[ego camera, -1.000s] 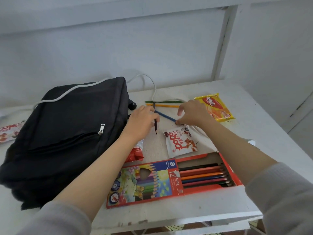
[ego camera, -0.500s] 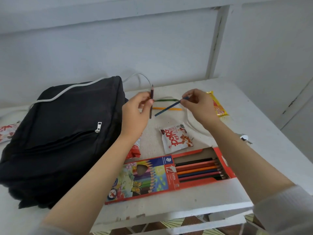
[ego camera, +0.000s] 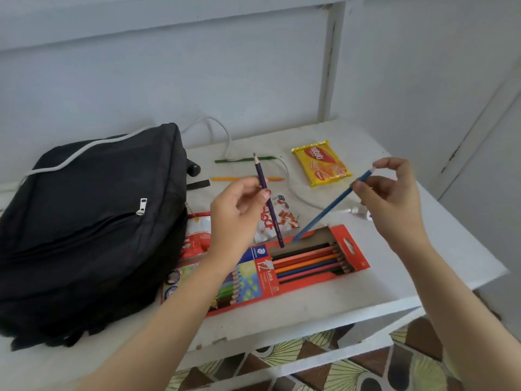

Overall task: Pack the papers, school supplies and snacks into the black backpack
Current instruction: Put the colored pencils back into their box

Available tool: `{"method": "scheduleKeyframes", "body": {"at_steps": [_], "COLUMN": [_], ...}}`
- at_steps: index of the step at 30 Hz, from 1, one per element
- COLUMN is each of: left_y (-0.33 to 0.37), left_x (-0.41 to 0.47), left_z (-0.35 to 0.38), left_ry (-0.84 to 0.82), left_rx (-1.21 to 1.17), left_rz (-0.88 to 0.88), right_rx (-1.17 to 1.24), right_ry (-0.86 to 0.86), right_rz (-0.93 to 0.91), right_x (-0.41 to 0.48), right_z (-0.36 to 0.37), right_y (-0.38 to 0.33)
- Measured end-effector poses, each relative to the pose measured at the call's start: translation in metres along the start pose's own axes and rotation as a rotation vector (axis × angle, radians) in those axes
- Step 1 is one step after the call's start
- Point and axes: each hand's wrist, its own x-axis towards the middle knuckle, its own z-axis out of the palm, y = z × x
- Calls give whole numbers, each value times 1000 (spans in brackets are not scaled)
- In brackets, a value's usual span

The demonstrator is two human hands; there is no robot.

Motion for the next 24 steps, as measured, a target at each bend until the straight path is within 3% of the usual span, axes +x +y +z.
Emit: {"method": "scheduleKeyframes", "body": {"at_steps": [8, 16, 24], "left_y": [4, -2, -13], "left_x": [-7, -7, -10], "left_z": [14, 24, 39], "left_ry": [-158, -197, -328], "left_rx": [120, 171, 249], "left_rz": [49, 126, 141], "right_rx": [-216, -625, -689], "right_ry": [102, -161, -28], "right_rz": [-47, -170, -209], "right_x": [-27, -48, -53], "right_z": [3, 4, -5], "right_y": [17, 29, 43]}}
